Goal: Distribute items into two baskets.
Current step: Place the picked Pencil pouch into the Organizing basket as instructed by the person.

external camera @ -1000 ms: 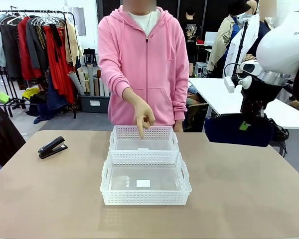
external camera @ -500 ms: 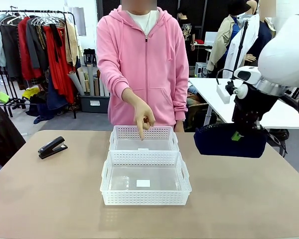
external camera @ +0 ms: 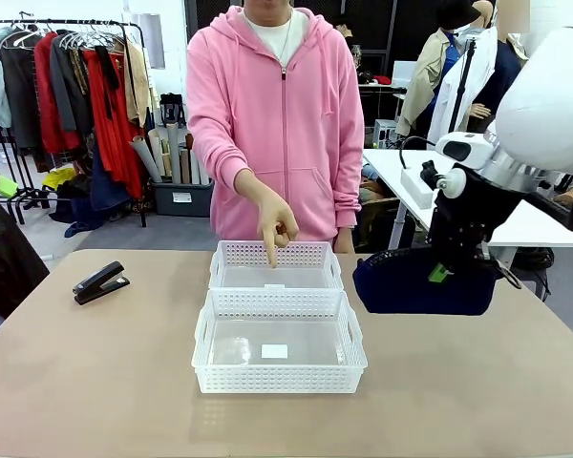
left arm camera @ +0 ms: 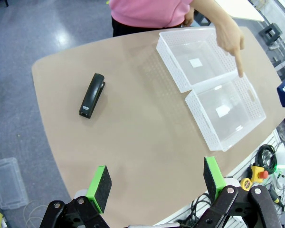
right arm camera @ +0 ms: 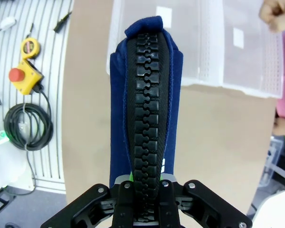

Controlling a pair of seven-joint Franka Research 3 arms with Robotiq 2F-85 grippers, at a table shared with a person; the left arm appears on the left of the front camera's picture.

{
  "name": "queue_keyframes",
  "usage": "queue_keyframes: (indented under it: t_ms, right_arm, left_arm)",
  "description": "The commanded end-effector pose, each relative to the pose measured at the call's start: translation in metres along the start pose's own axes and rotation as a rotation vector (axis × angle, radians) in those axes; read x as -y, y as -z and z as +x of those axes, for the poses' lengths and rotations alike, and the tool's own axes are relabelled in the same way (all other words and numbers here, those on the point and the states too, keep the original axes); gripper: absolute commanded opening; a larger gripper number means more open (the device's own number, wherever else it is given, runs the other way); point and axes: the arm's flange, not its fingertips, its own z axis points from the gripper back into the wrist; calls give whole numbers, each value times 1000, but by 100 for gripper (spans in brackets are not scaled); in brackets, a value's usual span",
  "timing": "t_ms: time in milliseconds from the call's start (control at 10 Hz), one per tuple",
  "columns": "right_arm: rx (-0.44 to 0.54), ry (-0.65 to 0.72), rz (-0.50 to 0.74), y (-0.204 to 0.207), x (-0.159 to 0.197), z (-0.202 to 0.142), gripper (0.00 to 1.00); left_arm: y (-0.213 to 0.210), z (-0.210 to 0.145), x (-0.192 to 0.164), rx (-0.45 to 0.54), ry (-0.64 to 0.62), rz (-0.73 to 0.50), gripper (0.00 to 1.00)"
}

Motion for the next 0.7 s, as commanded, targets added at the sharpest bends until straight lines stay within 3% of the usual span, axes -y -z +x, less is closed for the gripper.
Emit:
queue_keyframes:
  t_ms: [0,600]
  right_arm:
    - [23,16,10,6,-2,15,0]
    - [-11,94,-28,29,-8,86,0]
  left_arm:
    - [0,0,0,-2,-1,4,100]
    - [0,0,0,-2,-1,4,100]
